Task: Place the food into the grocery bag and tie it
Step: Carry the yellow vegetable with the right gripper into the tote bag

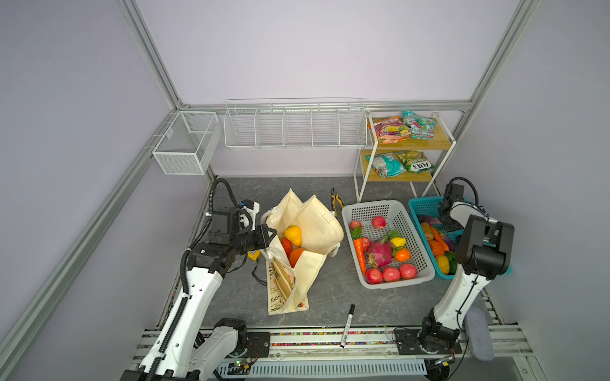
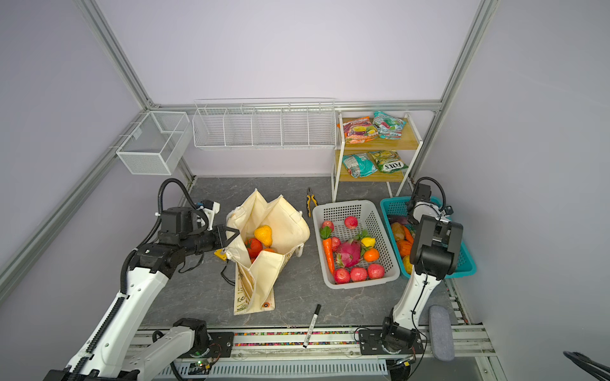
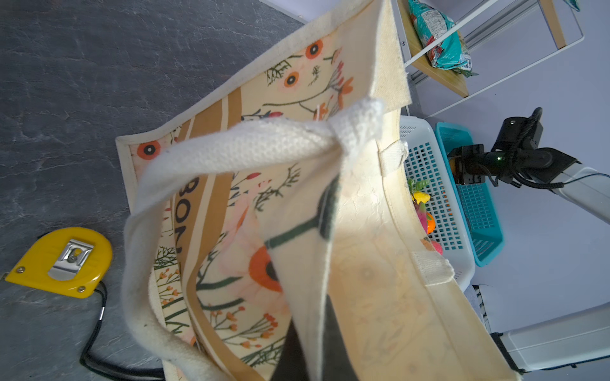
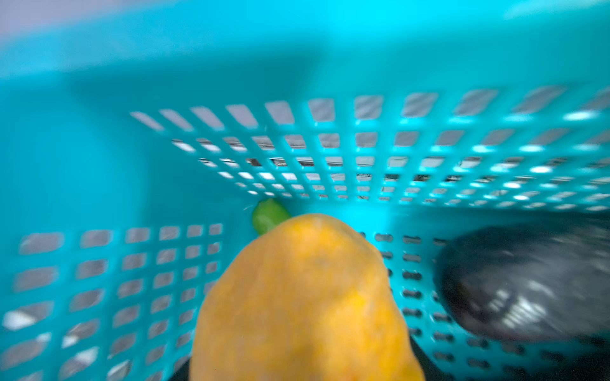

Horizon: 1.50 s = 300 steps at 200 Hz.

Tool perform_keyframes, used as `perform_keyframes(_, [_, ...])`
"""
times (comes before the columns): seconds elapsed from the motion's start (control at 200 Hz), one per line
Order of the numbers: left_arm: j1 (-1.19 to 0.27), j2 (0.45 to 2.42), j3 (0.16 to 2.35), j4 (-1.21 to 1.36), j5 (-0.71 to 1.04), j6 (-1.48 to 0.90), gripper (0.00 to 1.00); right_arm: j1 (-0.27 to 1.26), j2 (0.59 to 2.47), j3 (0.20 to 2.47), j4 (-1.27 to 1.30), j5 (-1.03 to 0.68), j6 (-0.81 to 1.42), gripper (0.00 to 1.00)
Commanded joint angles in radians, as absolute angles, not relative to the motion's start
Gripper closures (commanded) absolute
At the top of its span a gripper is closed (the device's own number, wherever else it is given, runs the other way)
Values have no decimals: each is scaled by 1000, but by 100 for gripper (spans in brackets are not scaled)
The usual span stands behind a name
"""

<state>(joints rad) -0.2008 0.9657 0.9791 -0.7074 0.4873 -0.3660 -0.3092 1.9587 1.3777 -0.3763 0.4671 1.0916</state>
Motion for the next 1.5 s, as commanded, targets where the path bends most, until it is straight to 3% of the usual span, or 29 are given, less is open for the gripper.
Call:
perform_keyframes(0.0, [-196,952,1003,-716,489,-367,100,-293,1831,1333,-367,468,1073,44])
perform_keyframes(0.33, [-196,935,1000,-694,505,-354,100,-178,1538,1243,-435,521,999,43])
perform_keyframes(0.815, [-196,916,1011,-745,524,-293,100,190,1175,1302,-656,570,828,43])
perform_keyframes(1.185, [-196,911,1020,-749,555,-287,100,635,1243,1449,-802,630,809,42])
perform_keyframes(1.495, [-196,896,1015,-753,573,-290,100,844,1462,1656,-750,496,720,41])
